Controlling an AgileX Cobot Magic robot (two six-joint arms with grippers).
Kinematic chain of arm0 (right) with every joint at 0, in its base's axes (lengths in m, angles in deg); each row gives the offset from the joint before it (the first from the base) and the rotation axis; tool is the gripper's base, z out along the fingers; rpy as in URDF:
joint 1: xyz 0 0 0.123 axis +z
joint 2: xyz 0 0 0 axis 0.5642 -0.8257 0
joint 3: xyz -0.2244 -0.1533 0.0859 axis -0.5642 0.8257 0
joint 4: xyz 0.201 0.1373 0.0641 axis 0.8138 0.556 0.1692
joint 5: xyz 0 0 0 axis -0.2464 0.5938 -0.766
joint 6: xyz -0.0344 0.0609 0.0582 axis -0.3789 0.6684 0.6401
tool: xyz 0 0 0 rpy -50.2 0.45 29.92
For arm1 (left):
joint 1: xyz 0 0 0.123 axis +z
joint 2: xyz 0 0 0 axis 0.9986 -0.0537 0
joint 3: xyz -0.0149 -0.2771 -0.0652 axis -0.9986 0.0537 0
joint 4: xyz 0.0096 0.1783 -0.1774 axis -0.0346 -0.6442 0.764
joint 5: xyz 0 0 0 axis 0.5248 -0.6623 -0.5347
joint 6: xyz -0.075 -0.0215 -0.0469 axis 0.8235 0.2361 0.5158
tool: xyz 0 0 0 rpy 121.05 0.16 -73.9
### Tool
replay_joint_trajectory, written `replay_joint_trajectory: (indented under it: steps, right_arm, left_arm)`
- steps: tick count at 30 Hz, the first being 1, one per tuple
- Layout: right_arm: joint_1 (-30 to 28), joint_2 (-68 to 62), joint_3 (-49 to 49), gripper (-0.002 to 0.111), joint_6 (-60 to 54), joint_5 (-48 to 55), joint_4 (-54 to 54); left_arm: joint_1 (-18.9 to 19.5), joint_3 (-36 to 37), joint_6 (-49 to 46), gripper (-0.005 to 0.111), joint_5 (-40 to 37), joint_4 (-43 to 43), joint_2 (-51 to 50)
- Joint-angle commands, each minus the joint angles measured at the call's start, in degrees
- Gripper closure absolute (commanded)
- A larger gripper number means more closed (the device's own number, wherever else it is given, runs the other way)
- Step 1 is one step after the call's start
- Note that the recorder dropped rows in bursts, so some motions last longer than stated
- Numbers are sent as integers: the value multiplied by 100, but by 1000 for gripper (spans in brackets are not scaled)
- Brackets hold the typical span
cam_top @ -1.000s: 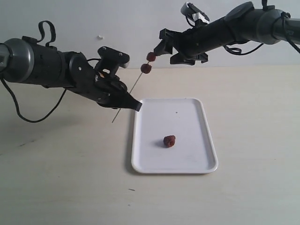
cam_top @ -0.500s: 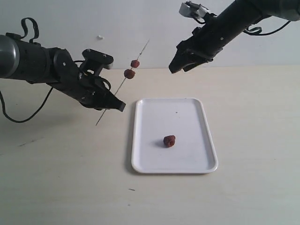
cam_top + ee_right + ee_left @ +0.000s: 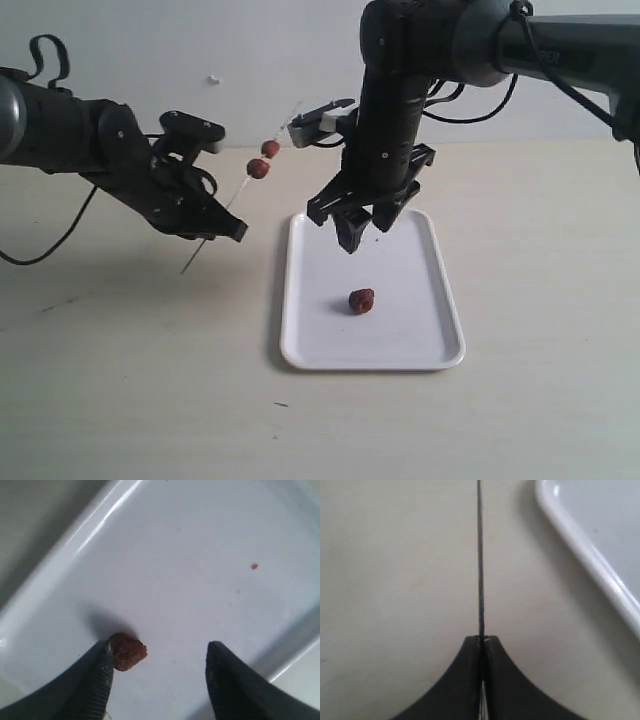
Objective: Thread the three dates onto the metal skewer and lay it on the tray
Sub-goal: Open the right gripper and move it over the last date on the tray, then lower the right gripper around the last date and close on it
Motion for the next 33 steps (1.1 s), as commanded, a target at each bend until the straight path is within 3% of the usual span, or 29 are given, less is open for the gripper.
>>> replay_joint_trajectory:
  steps: [1,6,16,25,33]
  right_arm:
    - [104,103,216,54,921,-8,-208]
    - [361,103,549,54,1019,-8,-435]
    - [468,78,1013,54,1403,-8,-673]
    - [468,76,1109,54,1402,-839,-363]
    - [468,-117,1109,54,1414,-962,-363]
  left_arm:
    - [592,-32,393,107,20,35,43]
    - [1030,-32,337,107,31,431,43]
    - [983,-32,64,107,17,610,43]
    - [983,-32,54,107,17,744,43]
    - [983,-32,54,107,17,744,43]
